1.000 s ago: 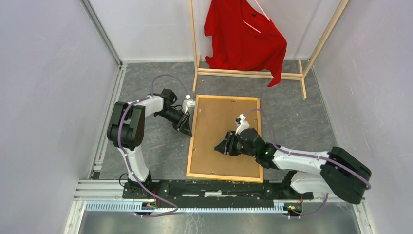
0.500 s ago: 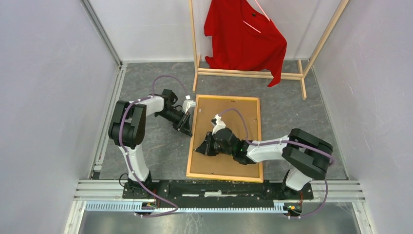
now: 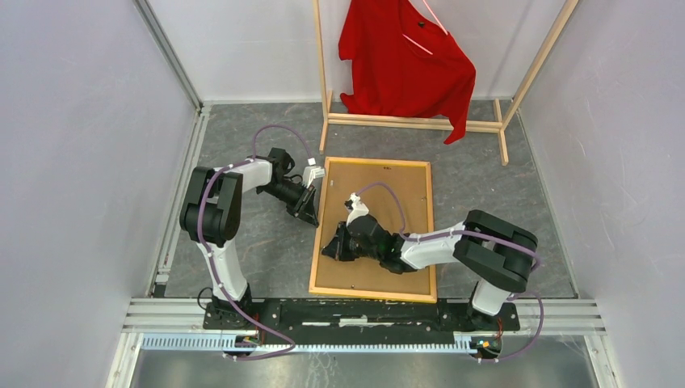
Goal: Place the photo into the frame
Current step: Install the photo frame at the center of the board.
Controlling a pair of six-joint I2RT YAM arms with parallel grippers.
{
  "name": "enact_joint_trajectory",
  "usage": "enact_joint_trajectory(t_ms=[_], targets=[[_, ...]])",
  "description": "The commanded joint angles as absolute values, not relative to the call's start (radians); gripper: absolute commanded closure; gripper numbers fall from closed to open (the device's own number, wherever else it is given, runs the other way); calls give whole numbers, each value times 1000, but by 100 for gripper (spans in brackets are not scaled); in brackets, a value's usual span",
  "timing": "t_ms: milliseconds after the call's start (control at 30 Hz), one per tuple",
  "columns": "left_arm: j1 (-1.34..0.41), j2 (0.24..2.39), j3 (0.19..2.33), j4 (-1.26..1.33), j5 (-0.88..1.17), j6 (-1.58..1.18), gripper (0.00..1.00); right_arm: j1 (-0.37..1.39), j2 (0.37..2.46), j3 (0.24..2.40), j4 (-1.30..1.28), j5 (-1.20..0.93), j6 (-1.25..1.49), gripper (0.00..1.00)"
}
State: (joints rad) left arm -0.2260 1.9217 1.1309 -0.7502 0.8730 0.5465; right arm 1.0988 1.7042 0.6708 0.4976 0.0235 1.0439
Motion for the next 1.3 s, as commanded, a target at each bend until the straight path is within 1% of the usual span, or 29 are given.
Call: enact_joint_trajectory(t_ms=[0, 533, 933, 1267], targets=[[-229, 1921, 1120, -723, 850, 529, 73, 1106, 1724, 694, 505, 56, 1043, 97], [-236, 1902, 1103, -723, 839, 537, 73, 1109, 1756, 704, 488, 77, 1051, 100], [-241, 1889, 1094, -723, 832, 548, 73, 1106, 1770, 713, 480, 118, 1050, 100], [-241, 1887, 1088, -723, 824, 554, 73, 1104, 1787, 723, 482, 113, 1050, 100]])
